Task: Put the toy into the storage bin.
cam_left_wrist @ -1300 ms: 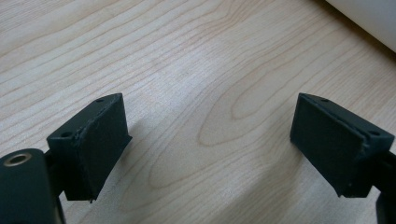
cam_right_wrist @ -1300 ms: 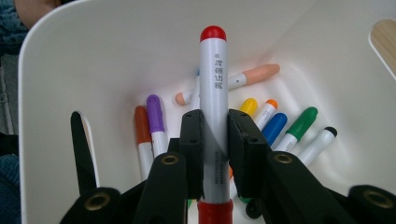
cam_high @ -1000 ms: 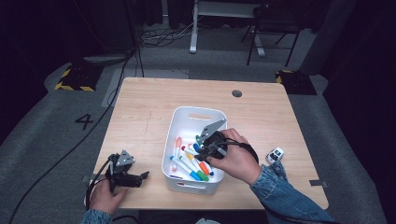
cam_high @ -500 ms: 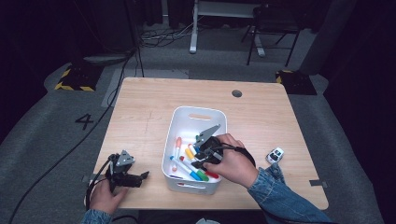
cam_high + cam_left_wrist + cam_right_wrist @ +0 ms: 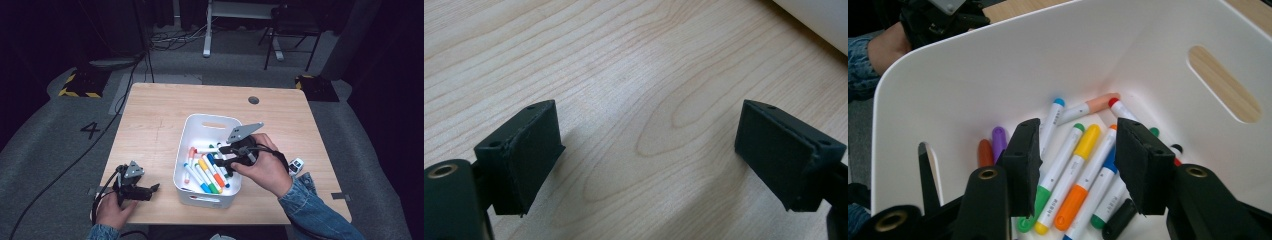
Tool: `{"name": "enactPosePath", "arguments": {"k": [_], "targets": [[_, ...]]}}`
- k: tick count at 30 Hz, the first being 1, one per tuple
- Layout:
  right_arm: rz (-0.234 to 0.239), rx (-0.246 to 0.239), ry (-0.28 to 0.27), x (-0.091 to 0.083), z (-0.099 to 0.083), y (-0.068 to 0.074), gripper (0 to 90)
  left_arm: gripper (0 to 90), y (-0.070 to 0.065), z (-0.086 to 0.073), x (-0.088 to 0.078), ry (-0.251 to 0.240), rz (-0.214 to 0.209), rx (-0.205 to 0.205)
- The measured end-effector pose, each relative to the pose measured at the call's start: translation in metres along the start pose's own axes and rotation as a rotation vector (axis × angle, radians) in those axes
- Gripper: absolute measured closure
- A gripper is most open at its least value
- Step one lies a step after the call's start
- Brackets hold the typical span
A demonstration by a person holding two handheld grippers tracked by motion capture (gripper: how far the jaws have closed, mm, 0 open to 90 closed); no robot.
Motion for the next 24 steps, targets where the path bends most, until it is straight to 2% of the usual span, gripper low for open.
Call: {"name": "enactPosePath", "arguments": {"k": [9, 14, 16, 17, 21, 24], "targets": [[-0.054, 0.078, -0.028, -0.021, -0.015, -0.034, 55.4, 11.5, 0.0, 0.0, 0.0, 0.0, 0.0, 0.0], [-0.088, 0.138, -0.028, -0.03, -0.026, -0.054, 56.4, 11.5, 0.0, 0.0, 0.0, 0.0, 0.0, 0.0], [-0.097, 0.144, -0.027, -0.031, -0.028, -0.059, 56.5, 11.5, 0.0, 0.0, 0.0, 0.0, 0.0, 0.0], [-0.109, 0.168, -0.025, -0.032, -0.033, -0.068, 56.7, 11.5, 0.0, 0.0, 0.0, 0.0, -0.001, 0.001], [-0.127, 0.208, -0.011, -0.03, -0.043, -0.082, 56.8, 11.5, 0.0, 0.0, 0.0, 0.0, 0.0, 0.0], [-0.135, 0.221, 0.005, -0.028, -0.048, -0.088, 56.5, 11.5, 0.0, 0.0, 0.0, 0.0, 0.0, 0.0]]}}
Point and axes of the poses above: each handheld gripper's, and its own axes: x roughly forward along the jaws, z roughly out of its top, y roughly to its left, the point moved 10 cm from there along x, roughly forward along the jaws, and after that the axes turned 8 degrees about y, right-handed, at the moved point
